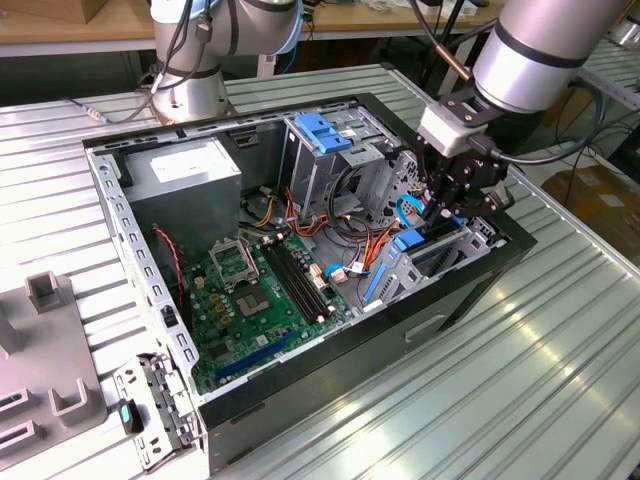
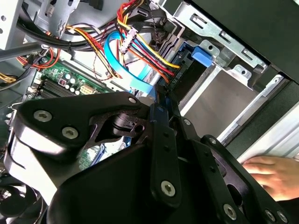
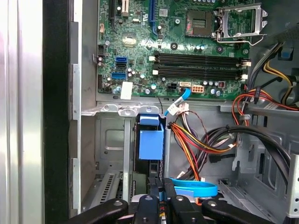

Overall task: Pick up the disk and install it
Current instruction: 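Insert the second disk wire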

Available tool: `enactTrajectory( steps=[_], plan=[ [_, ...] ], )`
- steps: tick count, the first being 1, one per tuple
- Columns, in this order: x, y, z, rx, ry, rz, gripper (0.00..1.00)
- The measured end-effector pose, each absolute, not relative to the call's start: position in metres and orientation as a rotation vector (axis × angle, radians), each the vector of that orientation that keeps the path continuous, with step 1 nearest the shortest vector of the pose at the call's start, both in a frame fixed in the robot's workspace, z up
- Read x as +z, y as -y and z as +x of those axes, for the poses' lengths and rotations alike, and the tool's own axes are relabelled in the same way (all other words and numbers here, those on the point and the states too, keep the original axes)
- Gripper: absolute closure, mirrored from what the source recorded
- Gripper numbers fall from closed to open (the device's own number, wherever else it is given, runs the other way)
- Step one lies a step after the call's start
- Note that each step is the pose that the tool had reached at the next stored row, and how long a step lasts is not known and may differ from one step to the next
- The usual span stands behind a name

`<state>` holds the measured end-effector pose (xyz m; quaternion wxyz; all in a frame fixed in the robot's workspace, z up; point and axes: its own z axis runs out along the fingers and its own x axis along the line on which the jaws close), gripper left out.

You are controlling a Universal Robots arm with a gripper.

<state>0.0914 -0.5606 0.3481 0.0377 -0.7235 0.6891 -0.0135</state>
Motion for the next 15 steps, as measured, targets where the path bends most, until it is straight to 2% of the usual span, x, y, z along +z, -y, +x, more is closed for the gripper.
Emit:
enactTrajectory(
  steps=[15],
  plan=[
    [0.3462,0.5621,0.0914,-0.048,-2.112,-2.204,0.84]
  ],
)
